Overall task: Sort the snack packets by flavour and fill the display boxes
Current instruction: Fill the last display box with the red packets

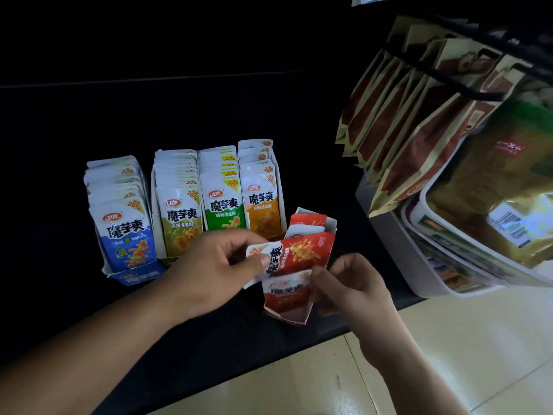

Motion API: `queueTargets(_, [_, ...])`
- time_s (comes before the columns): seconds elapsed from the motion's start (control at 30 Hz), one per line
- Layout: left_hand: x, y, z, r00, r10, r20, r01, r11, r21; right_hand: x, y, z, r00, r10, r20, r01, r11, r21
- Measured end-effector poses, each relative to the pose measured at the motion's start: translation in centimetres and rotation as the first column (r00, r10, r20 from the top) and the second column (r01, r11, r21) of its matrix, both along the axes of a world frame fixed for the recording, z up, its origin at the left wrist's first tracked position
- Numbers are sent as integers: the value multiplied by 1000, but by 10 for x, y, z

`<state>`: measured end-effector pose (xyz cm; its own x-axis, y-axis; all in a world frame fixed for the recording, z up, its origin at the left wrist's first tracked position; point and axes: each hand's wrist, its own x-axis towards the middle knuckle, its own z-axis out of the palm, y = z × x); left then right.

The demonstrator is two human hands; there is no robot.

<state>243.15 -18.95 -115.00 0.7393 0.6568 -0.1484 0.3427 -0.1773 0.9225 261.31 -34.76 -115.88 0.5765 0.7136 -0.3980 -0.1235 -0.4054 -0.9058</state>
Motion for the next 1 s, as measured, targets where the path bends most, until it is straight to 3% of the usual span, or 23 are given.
queueTargets(0.13, [5,2,13,986,138,89,-144,987,68,3,-8,-3,985,173,-24,-169,978,122])
queueTargets(0.23, [7,7,20,997,34,63,-47,976,211,5,-15,-9,950,308,47,-311,941,132])
queueTargets(0.33, [7,7,14,998,-60,-28,66,920,387,6,-20,-17,954,297,49,-301,945,124])
queueTargets(0.4, [7,5,10,995,-67,-71,91,904,418,5,-23,-24,942,272,196,-290,954,72])
queueTargets(0.47, [10,3,9,991,-98,-95,127,913,387,3,-25,-33,924,264,277,-284,958,35])
queueTargets(0.6, [15,-3,13,986,-159,-56,168,951,259,-2,-21,-46,968,128,216,-148,986,80])
queueTargets(0.73, [17,-10,19,987,-162,22,152,958,243,-9,-13,-46,987,54,152,-74,989,129])
queueTargets(0.9, [6,-14,20,940,-323,-109,339,921,191,-5,-8,-39,987,114,117,-128,985,113])
queueTargets(1.0, [2,-14,15,898,-380,-220,425,879,218,2,-11,-32,990,107,-87,-93,984,153])
